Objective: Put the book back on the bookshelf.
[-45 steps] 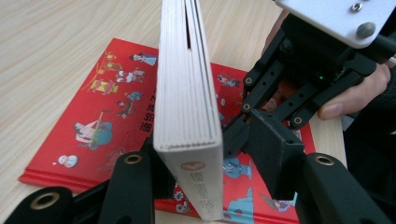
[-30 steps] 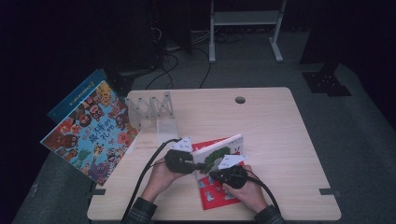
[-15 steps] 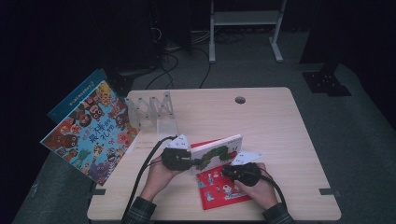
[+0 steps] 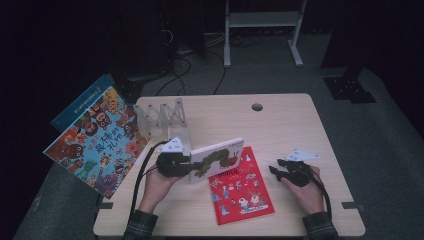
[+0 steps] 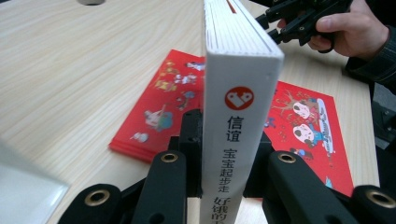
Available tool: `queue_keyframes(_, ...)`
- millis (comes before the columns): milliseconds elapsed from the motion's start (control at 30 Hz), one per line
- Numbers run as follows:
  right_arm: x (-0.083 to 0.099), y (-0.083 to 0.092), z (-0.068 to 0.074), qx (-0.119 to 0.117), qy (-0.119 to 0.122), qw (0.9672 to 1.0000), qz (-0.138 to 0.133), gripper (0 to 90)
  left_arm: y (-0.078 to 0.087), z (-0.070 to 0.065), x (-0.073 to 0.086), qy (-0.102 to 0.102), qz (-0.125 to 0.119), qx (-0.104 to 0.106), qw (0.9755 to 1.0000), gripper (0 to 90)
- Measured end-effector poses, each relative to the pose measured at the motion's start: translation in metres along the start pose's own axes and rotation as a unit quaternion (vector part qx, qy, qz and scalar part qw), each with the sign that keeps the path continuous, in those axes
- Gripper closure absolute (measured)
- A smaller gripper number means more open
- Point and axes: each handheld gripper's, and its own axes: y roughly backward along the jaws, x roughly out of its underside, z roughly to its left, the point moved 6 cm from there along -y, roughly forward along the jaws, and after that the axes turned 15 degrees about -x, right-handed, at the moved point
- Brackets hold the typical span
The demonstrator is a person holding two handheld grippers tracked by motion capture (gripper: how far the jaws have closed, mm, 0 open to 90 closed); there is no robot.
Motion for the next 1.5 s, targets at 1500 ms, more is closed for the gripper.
queue_keyframes(1500,0.023,0.012,-0.062,0.089,-0.072,0.9933,0.011,22.9,0.101,0.098,0.060,0.099,-0.052,-0.190,0.9754,75.0)
